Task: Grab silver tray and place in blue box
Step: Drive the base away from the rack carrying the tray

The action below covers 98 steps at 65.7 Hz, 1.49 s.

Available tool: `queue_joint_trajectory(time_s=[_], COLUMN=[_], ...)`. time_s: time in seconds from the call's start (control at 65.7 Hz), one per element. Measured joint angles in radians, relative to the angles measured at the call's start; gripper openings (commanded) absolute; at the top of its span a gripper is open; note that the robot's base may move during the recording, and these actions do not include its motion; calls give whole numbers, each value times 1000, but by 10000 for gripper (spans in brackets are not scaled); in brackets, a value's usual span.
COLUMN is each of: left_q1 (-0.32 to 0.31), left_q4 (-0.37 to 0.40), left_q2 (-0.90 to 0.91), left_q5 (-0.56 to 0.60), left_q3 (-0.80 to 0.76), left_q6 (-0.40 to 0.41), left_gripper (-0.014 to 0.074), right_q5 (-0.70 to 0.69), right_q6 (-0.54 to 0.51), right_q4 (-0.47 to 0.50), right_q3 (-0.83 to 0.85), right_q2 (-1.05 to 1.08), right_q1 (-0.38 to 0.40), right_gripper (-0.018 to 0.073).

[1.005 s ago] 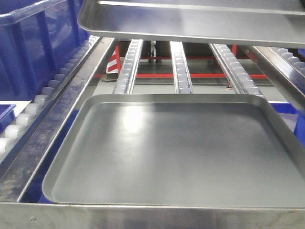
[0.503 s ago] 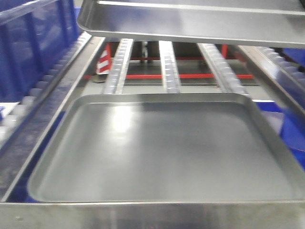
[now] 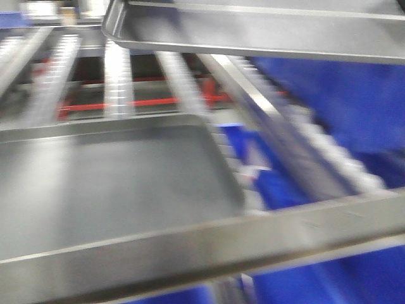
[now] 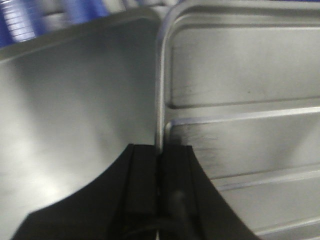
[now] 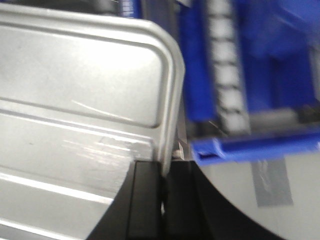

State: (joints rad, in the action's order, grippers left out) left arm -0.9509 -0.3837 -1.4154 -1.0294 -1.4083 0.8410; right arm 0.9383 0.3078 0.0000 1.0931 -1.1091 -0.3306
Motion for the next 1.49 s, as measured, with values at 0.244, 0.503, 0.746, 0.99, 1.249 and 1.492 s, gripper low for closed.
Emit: queue_joint_trajectory(time_s=[0.244,0.503,0.746,0.99,1.249,1.492], left_q1=[0,0,0,0,0,0], left_q4=[0,0,0,0,0,0], left_q2=[0,0,0,0,0,0], left_q5=[0,0,0,0,0,0], left_q3=[0,0,0,0,0,0], left_q6=[0,0,0,0,0,0], left_gripper=[-98,-98,-98,-105,-105,-105], right_q5=[0,0,0,0,2,2], right_q6=[0,0,0,0,0,0], right_q4=[0,0,0,0,0,0], right_q3=[0,0,0,0,0,0], right_q2=[0,0,0,0,0,0], right_q1=[0,0,0,0,0,0], right_gripper=[60,60,60,60,60,60])
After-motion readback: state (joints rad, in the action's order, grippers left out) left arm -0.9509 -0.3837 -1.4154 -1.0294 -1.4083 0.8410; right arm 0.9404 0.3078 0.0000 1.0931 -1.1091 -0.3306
